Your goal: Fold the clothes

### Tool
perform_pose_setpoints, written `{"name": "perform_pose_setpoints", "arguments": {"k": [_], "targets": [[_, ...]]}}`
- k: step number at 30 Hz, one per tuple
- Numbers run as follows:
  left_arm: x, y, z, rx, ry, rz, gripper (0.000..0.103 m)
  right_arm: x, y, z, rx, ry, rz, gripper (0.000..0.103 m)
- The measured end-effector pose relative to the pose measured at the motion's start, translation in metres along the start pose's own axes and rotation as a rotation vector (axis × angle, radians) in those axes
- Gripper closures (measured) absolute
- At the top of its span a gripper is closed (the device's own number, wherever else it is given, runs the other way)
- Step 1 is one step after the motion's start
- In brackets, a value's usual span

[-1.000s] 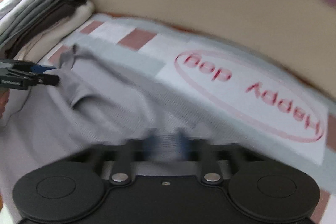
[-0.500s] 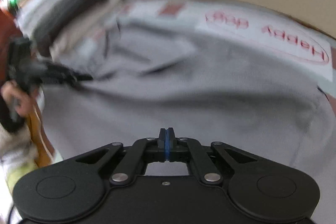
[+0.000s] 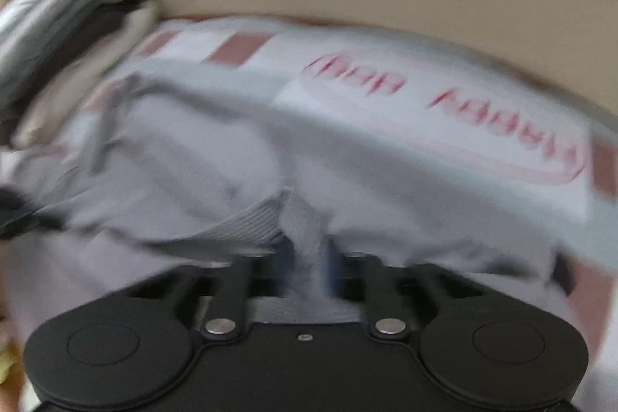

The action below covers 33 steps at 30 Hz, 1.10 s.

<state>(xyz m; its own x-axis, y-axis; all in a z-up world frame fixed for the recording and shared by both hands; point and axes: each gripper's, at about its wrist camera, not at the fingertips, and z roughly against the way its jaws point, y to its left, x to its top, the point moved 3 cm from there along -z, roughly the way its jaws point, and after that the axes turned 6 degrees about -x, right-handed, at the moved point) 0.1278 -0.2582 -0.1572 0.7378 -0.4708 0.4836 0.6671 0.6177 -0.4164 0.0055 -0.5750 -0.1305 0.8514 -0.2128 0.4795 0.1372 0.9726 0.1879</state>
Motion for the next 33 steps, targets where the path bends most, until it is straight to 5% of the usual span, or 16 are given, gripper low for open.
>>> {"name": "perform_pose_setpoints", "arguments": {"k": [4, 9, 12, 14, 17, 19, 22, 24, 28, 30, 32, 33], "targets": [[0.0, -0.007, -0.011, 0.04, 0.038, -0.051, 0.096, -0.04, 0.011, 0.029, 0.077, 0.04, 0.069, 0.09], [0.0, -0.007, -0.009, 0.033, 0.058, -0.064, 0.096, -0.076, -0.008, 0.029, 0.094, 0.097, -0.027, 0.089], [-0.001, -0.01, -0.011, 0.051, 0.066, -0.094, 0.096, -0.068, -0.023, 0.04, 0.1, 0.05, -0.128, 0.07], [-0.003, -0.016, -0.013, 0.07, 0.07, -0.131, 0.095, -0.059, -0.042, 0.058, 0.097, -0.099, -0.232, 0.053], [0.0, -0.019, -0.005, 0.054, 0.073, -0.134, 0.092, -0.052, -0.072, 0.069, 0.011, -0.177, -0.374, 0.051], [0.011, -0.017, 0.014, 0.008, -0.001, -0.106, 0.081, -0.05, -0.076, 0.063, -0.136, -0.131, -0.319, 0.051], [0.034, -0.005, 0.041, 0.036, -0.167, -0.039, 0.078, -0.046, -0.079, 0.05, -0.279, -0.1, -0.277, 0.05], [0.054, 0.007, 0.034, 0.146, -0.201, -0.053, 0.077, -0.046, -0.091, 0.042, -0.301, -0.123, -0.358, 0.042], [0.088, 0.03, -0.002, 0.4, -0.169, -0.164, 0.052, -0.049, -0.107, 0.029, -0.315, -0.194, -0.523, 0.035], [0.097, 0.037, -0.026, 0.467, -0.093, -0.234, 0.045, -0.046, -0.105, 0.026, -0.308, -0.249, -0.511, 0.041], [0.103, 0.043, -0.048, 0.493, -0.023, -0.297, 0.04, -0.034, -0.103, 0.021, -0.338, -0.235, -0.427, 0.081], [0.104, 0.045, -0.053, 0.492, -0.034, -0.333, 0.039, -0.029, -0.102, 0.018, -0.352, -0.228, -0.385, 0.084]]}}
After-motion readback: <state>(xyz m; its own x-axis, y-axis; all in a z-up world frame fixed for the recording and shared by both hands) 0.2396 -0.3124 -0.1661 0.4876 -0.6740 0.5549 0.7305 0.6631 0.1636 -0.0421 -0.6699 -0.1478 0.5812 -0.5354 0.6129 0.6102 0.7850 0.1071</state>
